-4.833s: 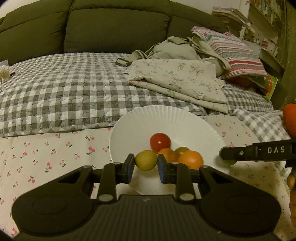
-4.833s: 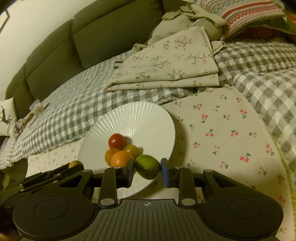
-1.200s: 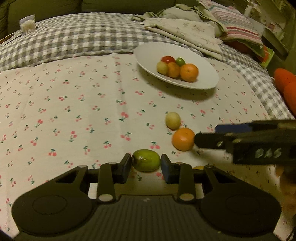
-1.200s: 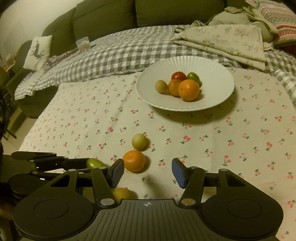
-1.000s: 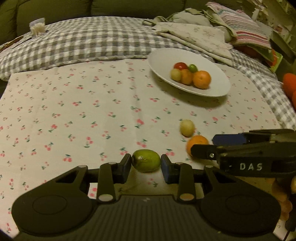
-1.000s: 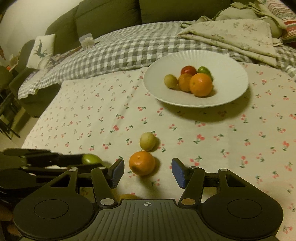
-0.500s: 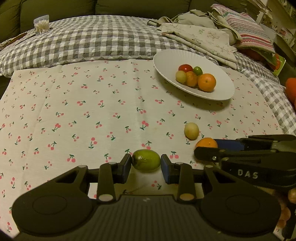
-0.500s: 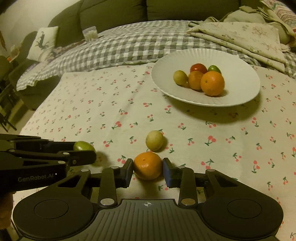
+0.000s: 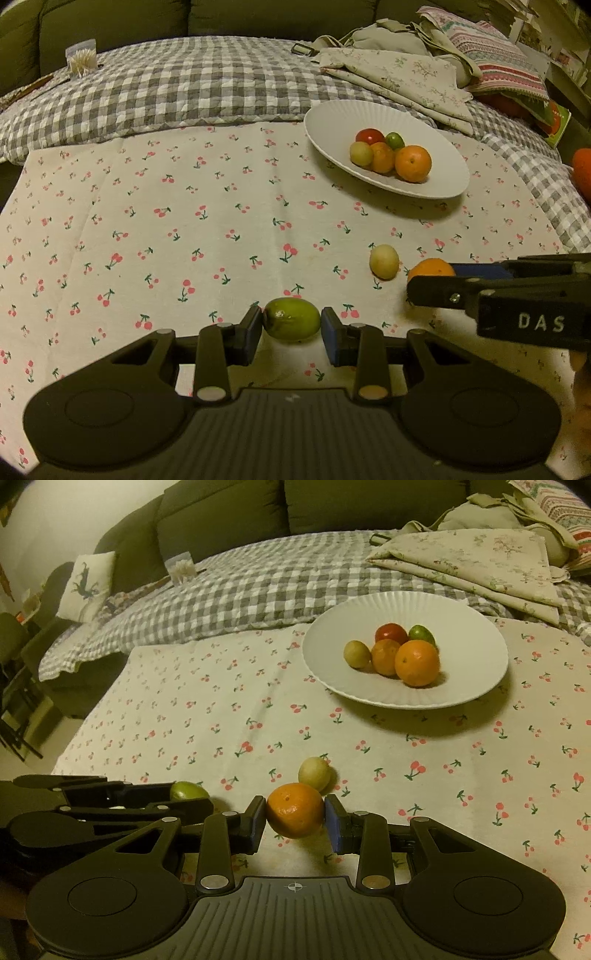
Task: Organize fruits
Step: 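Grasp the green lime with the left tool while the right tool grasps the mandarin, then carry the lime and mandarin over the white plate and open both tools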
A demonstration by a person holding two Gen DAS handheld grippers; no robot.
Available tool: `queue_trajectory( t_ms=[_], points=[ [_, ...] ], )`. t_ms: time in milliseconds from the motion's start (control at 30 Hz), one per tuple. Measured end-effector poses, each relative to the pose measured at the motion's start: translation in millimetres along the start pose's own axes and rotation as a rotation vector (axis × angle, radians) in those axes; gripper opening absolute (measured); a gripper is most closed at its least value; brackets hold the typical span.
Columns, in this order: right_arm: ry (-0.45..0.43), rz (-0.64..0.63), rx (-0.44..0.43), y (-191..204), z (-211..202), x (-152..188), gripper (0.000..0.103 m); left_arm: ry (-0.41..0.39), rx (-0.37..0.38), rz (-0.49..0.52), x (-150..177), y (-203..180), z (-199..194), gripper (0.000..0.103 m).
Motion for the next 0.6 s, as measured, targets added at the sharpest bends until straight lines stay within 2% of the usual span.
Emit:
queue_trajectory(
  t_ms=[600],
  points=[
    [-0.032, 0.06, 0.006, -15.6, -14.7, -9.3, 0.033, -0.051, -0.027, 0.047, -6.7, -6.8, -2.2, 0.033]
  ],
)
Point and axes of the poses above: each gripper's, at about its wrist camera, not at the fingertips, and z roughly the way its jaws point, y to its left, x to its underside, the point moved 4 cm from there along z, roughly the way its jaws point, and after that the axes turned 7 degrees about y, right-handed, at the moved point
